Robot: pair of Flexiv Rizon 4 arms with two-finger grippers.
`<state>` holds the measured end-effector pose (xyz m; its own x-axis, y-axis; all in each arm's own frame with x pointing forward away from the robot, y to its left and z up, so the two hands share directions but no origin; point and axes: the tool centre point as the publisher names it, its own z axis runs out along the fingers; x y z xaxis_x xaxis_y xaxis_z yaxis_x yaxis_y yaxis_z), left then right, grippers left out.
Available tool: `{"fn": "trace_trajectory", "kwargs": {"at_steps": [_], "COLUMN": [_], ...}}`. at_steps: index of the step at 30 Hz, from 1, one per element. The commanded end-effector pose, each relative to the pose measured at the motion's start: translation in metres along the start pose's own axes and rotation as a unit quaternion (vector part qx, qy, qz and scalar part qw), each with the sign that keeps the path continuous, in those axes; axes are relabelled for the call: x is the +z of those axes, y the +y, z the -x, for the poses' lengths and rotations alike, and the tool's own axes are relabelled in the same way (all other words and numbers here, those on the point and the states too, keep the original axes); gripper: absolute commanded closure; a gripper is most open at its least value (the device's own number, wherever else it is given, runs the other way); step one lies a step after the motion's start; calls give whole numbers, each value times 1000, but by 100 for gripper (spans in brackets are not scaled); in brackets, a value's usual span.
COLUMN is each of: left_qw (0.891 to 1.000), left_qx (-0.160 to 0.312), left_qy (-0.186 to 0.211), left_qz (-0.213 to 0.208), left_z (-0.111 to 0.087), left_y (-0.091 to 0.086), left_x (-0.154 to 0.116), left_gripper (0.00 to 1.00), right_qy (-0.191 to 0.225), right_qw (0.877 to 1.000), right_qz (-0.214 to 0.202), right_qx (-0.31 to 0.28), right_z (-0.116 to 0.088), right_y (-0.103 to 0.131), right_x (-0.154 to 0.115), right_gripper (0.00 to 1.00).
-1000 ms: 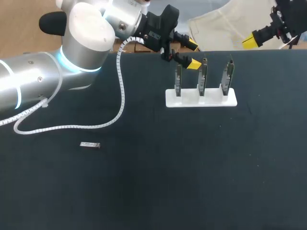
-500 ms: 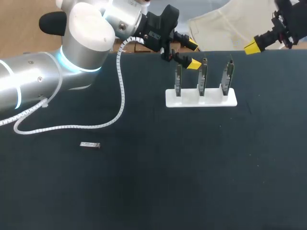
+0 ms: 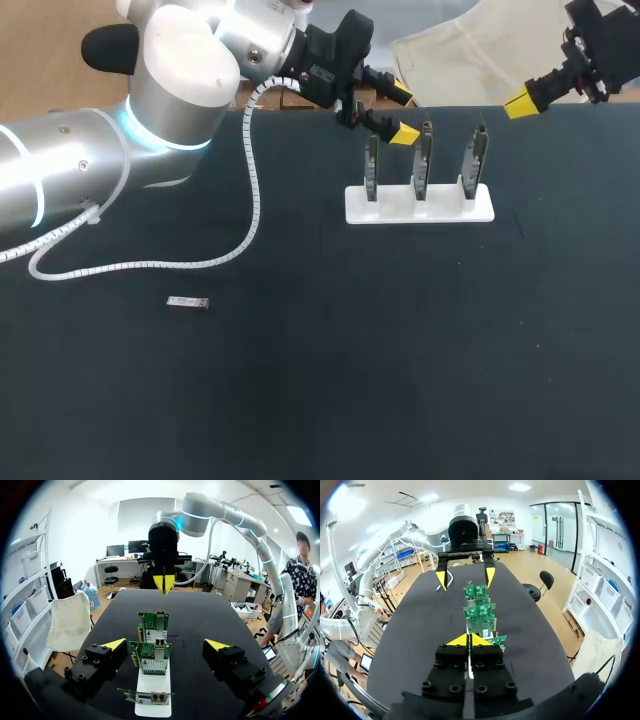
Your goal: Pick up the optical module with the left hand, and insert it into the network port with the right hand.
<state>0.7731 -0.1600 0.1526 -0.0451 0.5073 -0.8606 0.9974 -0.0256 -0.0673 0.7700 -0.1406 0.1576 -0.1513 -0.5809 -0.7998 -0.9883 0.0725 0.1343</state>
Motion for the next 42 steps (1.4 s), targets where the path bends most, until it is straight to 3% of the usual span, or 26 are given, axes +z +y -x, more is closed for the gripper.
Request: {"fn": "trace_trajectory", "kwargs": {"at_steps": [1,26,33,38,42], "left_qw": [1000,1000,998,997,996], "left_qx": [-1,8,42,62,62], "left_qy": [3,-2,-33,-17,12], "left_qz": [-2,1,30,44,63], "left_z": [1,7,27,28,17], "left_y": [2,0,-4,-15,-28], "left_x": [0,-11,-53,-92,-121], "left_gripper": [0,0,0,0,0], "right_qy": [0,0,0,0,0], "right_qw": [1000,1000,1000,1000,1000], "right_qz": [-4,-4,-4,-4,-4], "right_qx": [-1,-1,-1,-1,-1], "right_z": [0,0,0,0,0], "right_y": [3,3,3,3,3], "right_x": [1,1,1,1,1], "right_gripper": [0,0,0,0,0]}}
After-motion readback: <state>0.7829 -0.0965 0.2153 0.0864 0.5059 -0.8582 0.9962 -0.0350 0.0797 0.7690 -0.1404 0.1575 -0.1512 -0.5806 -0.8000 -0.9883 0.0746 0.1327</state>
